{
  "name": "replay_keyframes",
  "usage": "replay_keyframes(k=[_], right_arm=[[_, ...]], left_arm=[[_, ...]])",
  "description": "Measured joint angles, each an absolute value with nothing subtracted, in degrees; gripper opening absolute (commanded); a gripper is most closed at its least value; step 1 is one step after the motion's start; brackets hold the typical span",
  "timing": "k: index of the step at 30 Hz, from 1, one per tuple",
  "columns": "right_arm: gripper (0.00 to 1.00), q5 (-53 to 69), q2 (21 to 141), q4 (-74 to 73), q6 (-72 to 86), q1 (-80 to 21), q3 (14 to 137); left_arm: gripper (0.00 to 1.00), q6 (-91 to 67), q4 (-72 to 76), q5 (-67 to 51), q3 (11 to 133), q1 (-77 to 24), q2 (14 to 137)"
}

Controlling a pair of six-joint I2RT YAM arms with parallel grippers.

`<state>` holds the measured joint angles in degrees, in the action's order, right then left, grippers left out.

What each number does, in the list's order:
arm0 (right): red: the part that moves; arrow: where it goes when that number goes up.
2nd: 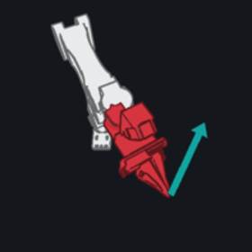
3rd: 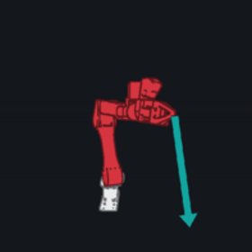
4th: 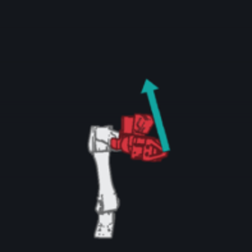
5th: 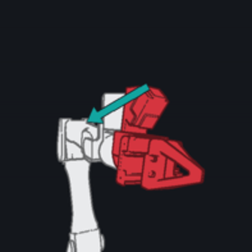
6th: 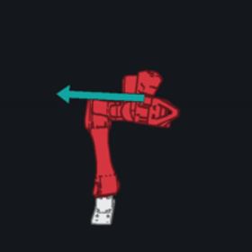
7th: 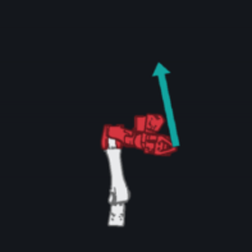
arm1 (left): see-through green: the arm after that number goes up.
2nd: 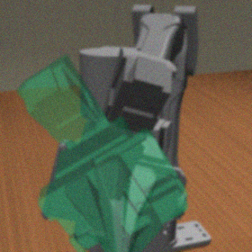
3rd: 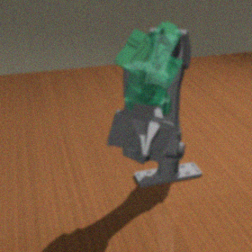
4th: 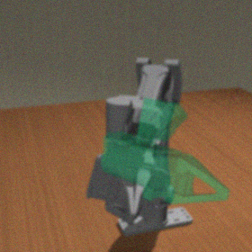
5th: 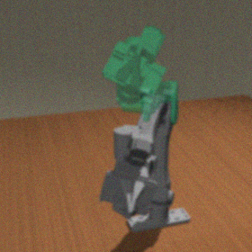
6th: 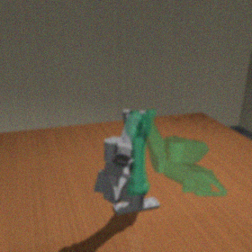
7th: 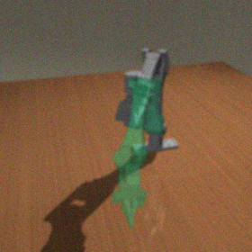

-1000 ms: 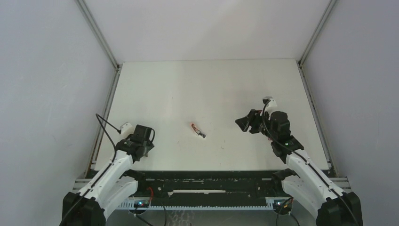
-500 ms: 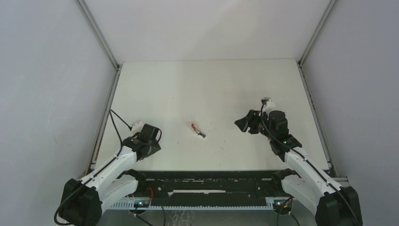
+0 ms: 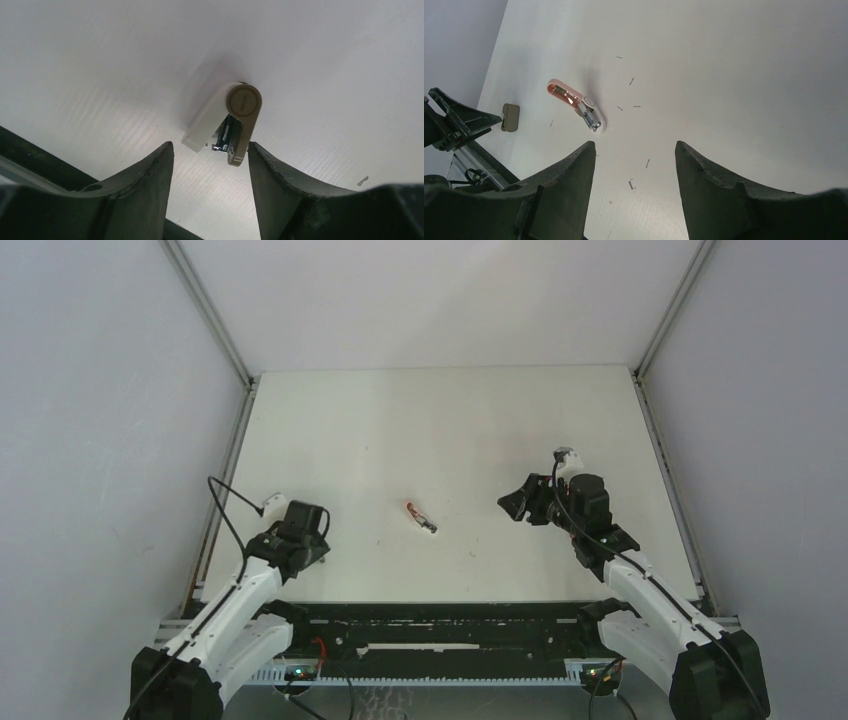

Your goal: Load the staples into the stapler

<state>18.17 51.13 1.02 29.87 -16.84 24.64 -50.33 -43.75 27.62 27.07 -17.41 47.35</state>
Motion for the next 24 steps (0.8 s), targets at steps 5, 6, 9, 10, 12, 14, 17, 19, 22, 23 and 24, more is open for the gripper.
replay_keyframes(k=[5, 6, 9, 10, 12, 14, 17, 19, 22, 23, 24], right_arm=[[0.59, 18.2, 51.1, 1.0, 29.9, -16.7, 24.6], [0.59, 18.3, 51.1, 1.0, 29.9, -16.7, 24.6], [0.59, 18.4, 51.1, 1.0, 29.9, -16.6, 24.6], [0.59, 18.4, 51.1, 1.0, 29.9, -16.6, 24.6], [0.59, 18.4, 51.1, 1.0, 29.9, -16.6, 24.6], [0.58, 18.4, 51.1, 1.0, 29.9, -16.6, 24.6], [0.55, 18.4, 51.1, 1.0, 30.1, -16.6, 24.6], [0.53, 18.5, 51.1, 1.0, 30.1, -16.6, 24.6], [0.52, 18.6, 51.1, 1.0, 30.5, -16.6, 24.6], [0.52, 18.6, 51.1, 1.0, 30.5, -16.6, 24.6], [0.52, 18.6, 51.2, 1.0, 30.7, -16.6, 24.6]], left_arm=[[0.65, -47.3, -40.7, 24.8, 27.1, -17.4, 49.0], [0.65, -46.8, -39.9, 24.2, 27.1, -17.4, 49.3], [0.63, -45.3, -37.7, 22.0, 27.1, -17.3, 50.2], [0.62, -44.9, -36.8, 21.2, 27.1, -17.3, 50.6], [0.62, -44.2, -35.2, 19.3, 27.0, -17.3, 51.2], [0.61, -43.8, -33.9, 17.7, 27.0, -17.3, 51.5], [0.61, -43.4, -32.4, 16.0, 26.9, -17.6, 51.5], [0.60, -43.3, -31.7, 15.6, 26.9, -18.0, 51.4], [0.58, -43.2, -31.2, 15.0, 26.9, -18.4, 51.5], [0.57, -43.2, -31.1, 14.9, 27.0, -18.5, 51.6], [0.57, -43.0, -31.0, 14.8, 26.9, -18.5, 51.8]])
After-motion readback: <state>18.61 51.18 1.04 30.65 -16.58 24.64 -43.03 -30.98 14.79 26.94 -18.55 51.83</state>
